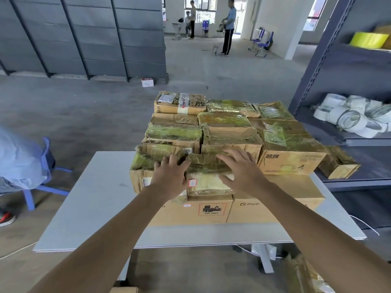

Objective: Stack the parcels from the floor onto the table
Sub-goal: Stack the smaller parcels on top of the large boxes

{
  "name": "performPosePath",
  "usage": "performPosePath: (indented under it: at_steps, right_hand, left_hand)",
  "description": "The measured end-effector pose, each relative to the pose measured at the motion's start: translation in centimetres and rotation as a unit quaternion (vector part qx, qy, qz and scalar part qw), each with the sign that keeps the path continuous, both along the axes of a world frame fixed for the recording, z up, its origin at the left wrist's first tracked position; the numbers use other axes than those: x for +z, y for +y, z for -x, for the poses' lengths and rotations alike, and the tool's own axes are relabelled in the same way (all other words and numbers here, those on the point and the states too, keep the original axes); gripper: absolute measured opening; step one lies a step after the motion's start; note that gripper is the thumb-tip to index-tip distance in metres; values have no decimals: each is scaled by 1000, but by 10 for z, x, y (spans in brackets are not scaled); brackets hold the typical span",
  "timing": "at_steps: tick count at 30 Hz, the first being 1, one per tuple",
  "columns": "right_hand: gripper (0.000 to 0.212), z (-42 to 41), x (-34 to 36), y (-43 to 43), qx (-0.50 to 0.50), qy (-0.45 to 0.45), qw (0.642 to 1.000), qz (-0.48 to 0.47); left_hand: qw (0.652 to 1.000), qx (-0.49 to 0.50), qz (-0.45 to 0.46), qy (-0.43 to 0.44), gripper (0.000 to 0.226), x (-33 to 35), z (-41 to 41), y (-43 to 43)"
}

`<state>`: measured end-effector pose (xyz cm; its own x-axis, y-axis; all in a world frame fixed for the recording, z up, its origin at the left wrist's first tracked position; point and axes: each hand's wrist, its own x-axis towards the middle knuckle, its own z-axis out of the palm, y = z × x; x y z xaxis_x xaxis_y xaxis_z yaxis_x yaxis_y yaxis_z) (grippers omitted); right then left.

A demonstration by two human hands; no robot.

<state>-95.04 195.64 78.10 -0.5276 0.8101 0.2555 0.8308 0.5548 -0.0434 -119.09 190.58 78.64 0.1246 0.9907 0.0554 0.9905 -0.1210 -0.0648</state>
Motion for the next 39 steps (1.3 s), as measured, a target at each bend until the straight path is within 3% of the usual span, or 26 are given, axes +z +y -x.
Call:
performPosePath:
  at_steps: [2,4,8,11,17,28,39]
  right_hand:
    - [60,-13,-2,-2,-63,64,996,15]
    - [64,-23,-8,-2,-104,115,984,89]
    - [80,-27,-21,-6,-82,196,944,252]
    - [63,-25,-22,-4,-106,269,926,241]
    - [53,-23,-21,-7,-112,231,941,222]
    - [84,-5,-24,-34,-160,279,917,237]
    - [79,1,-25,-52,-215,288,909,210]
  left_hand:
    - [1000,5,1,-1,55,-2,-1,1]
    - [1000,6,0,2,57,-4,-1,2]
    - [1000,2,-15,-13,56,-7,2,4]
    - [1000,3,-16,-26,55,-9,2,4]
    - [1000,-3,-29,-12,58,-11,1,2]
    - [999,-18,-34,13,61,-10,3,0]
    - [997,-63,-51,-8,65,-4,8,-7]
